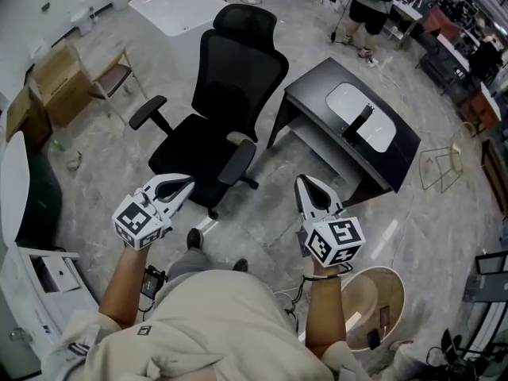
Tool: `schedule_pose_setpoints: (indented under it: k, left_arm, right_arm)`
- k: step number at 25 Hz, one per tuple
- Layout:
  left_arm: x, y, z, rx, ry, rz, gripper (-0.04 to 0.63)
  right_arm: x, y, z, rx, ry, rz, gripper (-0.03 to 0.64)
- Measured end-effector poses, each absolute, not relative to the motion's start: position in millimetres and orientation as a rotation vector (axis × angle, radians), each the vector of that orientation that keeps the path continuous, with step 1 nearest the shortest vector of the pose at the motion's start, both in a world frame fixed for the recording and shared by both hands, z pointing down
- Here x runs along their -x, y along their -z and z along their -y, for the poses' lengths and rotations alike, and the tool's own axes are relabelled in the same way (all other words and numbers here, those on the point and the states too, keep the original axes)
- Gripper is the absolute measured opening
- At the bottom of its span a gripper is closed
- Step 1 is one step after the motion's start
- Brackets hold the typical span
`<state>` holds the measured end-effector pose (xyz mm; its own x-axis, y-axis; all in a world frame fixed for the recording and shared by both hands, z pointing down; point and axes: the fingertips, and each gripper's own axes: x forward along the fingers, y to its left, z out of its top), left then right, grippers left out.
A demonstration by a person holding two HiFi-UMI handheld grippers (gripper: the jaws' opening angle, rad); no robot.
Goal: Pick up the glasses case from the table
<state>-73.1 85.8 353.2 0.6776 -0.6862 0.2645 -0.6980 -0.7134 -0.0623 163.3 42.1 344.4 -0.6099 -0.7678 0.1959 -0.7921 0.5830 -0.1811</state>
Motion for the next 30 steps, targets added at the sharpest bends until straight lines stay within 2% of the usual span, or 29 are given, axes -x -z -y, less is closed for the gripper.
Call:
schedule_pose_setpoints:
  k: [10, 30]
  left_arm:
    - [53, -354, -21, -2.958, -0.373, 0.911, 0.015]
    - [99, -359, 79, -3.08, -0.3, 0.535, 0.015]
  right_arm:
    - [-192, -345, -32, -1.598, -0.41, 2.556, 0.025]
    - [-139, -337, -2, -1.936, -0.369, 2.324, 0.025]
